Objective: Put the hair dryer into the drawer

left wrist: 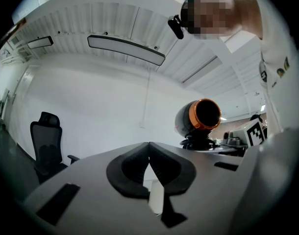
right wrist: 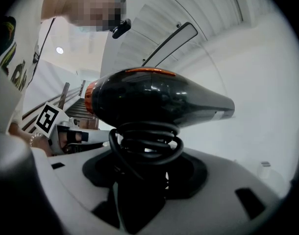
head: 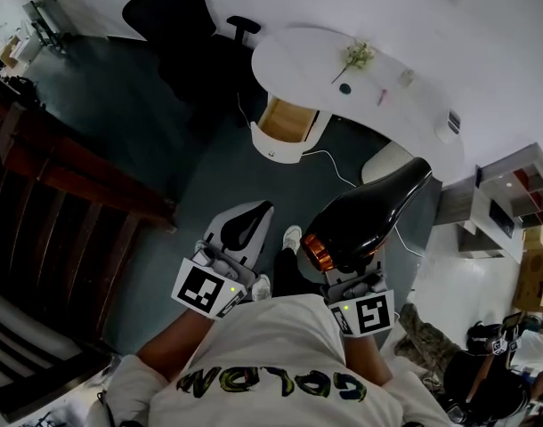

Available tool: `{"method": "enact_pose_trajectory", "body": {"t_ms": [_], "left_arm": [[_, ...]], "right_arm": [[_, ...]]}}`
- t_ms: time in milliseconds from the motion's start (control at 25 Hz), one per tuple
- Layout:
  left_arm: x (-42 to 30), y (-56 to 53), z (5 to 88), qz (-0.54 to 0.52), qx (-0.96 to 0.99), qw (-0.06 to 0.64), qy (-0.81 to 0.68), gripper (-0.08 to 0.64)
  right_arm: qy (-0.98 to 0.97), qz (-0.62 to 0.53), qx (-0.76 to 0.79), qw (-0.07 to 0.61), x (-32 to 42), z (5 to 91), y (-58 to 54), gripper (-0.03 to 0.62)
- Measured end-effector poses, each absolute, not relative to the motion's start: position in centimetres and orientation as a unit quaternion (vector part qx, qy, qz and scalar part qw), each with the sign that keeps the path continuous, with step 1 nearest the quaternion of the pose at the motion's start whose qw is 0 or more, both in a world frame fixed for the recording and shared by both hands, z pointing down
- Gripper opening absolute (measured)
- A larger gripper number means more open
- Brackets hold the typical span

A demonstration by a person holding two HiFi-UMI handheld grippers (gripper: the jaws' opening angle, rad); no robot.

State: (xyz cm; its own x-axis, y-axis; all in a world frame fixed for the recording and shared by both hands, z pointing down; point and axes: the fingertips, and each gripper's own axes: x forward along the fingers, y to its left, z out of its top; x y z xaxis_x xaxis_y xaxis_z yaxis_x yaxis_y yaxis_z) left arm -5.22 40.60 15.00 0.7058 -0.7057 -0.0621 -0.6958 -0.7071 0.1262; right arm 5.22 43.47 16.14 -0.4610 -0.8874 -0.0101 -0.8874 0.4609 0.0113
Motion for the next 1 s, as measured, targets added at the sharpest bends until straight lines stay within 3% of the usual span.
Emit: {"method": "enact_pose_trajectory", "body": {"t_ms": [1000], "left_arm": [[5.2, 20.5, 15.7, -0.027, 0.915, 0.053, -0.399, 0.012]], "right_arm": [[0.873, -0.006, -0.488, 0.0, 15.9, 16.9, 22.5, 0.256]]}}
